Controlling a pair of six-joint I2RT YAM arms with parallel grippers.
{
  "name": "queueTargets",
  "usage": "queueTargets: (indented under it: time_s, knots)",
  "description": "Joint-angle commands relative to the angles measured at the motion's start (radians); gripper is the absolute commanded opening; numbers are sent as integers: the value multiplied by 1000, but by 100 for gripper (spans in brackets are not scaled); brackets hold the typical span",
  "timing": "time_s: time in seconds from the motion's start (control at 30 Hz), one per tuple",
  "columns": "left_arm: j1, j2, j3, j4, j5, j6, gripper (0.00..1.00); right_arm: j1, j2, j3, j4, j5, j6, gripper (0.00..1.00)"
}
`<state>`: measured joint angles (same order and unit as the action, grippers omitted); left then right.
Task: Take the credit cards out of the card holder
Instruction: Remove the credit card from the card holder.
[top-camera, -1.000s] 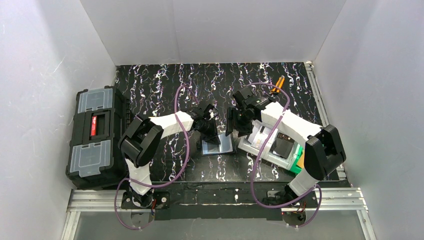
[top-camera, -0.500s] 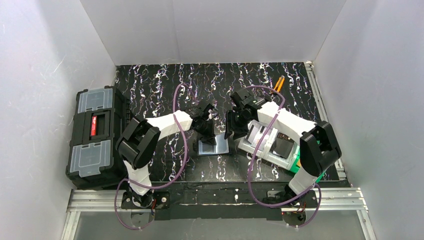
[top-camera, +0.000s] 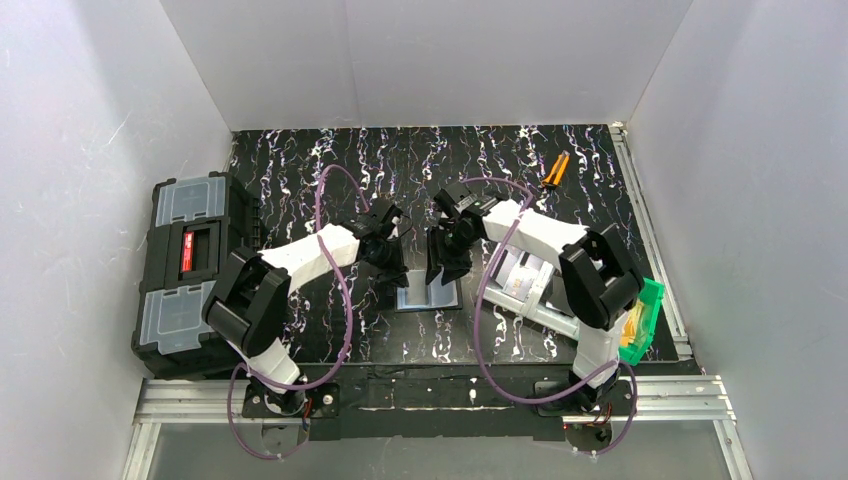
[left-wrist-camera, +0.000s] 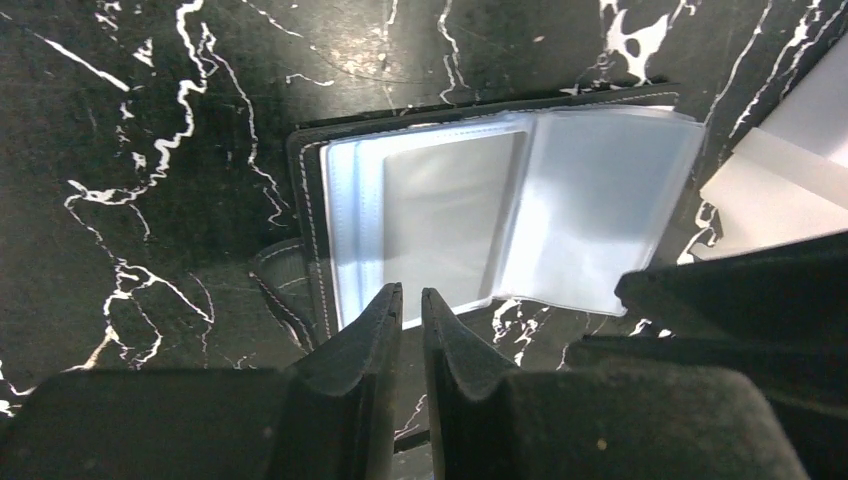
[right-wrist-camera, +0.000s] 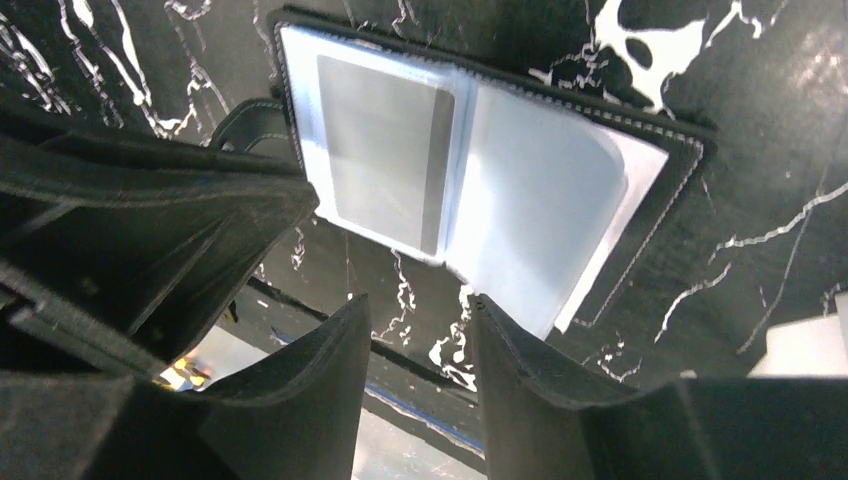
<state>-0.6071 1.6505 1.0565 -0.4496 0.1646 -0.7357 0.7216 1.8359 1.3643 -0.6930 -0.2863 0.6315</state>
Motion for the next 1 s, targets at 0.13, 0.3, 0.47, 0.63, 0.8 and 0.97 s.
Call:
queueTargets:
  time_s: [0.13, 0.3, 0.47, 0.63, 0.8, 0.97]
  knots:
    - [17, 31, -7, 1, 20, 31, 12, 1, 122, 65, 47, -42, -3, 51]
    - [17, 65, -16, 17, 24, 31, 9, -1, 161, 38, 92, -69, 10, 53]
    - [17, 83, -25, 40, 45, 25, 6, -4, 177, 4, 133, -94, 26, 54]
    - [15, 100, -24, 60, 76, 5, 3, -7, 197, -10, 158, -121, 38, 53]
    - [13, 123, -29, 93, 106, -21, 2, -14, 209, -27, 176, -133, 48, 49]
    - [10, 123, -35, 115, 121, -32, 1, -26, 217, -48, 182, -128, 53, 36]
